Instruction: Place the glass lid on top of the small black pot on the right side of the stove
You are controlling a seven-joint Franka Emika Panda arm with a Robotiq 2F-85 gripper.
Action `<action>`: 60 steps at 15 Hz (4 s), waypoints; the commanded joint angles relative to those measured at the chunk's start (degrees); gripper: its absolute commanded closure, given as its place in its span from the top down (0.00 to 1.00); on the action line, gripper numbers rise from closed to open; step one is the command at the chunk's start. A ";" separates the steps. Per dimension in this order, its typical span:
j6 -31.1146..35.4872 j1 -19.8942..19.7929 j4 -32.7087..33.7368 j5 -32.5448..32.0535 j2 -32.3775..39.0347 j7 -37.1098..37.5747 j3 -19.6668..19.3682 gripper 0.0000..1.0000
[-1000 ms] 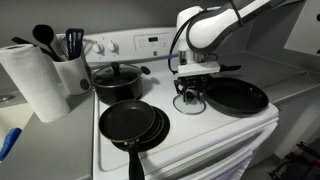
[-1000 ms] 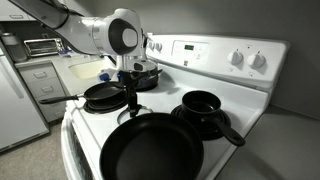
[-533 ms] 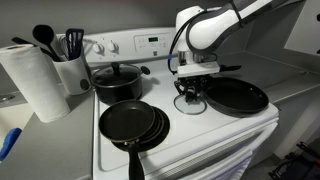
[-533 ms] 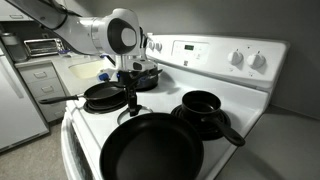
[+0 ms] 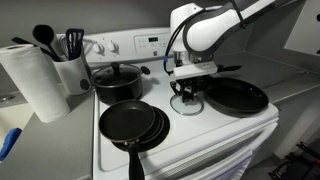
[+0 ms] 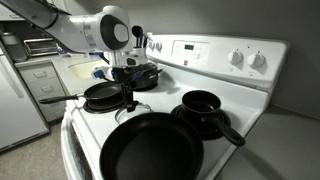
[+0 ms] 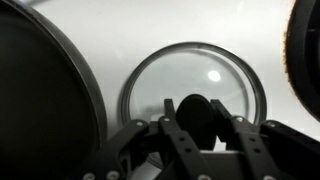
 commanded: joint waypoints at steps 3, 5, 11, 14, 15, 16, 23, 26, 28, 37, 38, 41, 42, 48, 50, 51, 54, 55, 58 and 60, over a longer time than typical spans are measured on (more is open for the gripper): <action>-2.86 1.78 5.75 -1.63 1.31 -0.22 -0.10 0.15; -3.57 1.90 7.96 -1.55 1.90 -0.32 -0.17 0.15; -7.25 2.46 16.47 -3.49 4.72 -0.11 -0.76 0.15; -9.75 2.40 21.10 -4.78 6.69 -0.21 -1.49 0.15; -10.59 2.35 22.59 -5.04 7.31 -0.33 -1.78 0.15; -11.72 2.42 24.41 -5.64 8.15 -0.14 -2.28 0.15; -16.79 1.90 34.03 -8.05 12.21 1.49 -6.68 0.15; -19.02 1.36 37.64 -8.76 13.81 2.99 -8.63 0.15; -20.73 0.95 40.45 -9.01 15.20 4.04 -9.72 0.15; -24.38 -1.41 48.58 -8.80 19.36 9.13 -13.12 0.15; -23.87 -1.50 48.49 -8.62 19.01 9.87 -14.13 0.15; -24.02 -1.47 49.59 -9.74 18.92 12.69 -16.49 0.15; -24.44 -1.09 49.59 -10.54 18.81 14.10 -17.56 0.15; -27.93 -0.85 46.94 -12.06 17.51 19.51 -19.98 0.15; -28.92 -1.12 45.79 -10.72 17.01 21.49 -19.72 0.15; -29.34 -1.14 45.35 -10.50 16.88 22.59 -19.71 0.15; -28.63 -1.50 43.60 -9.93 16.28 25.66 -19.52 0.15; -28.16 -1.69 42.95 -9.46 16.03 26.41 -19.33 0.15; -26.02 -2.12 40.34 -7.14 15.15 27.74 -18.64 0.15; -25.08 -2.43 39.18 -4.55 14.94 27.40 -18.21 0.15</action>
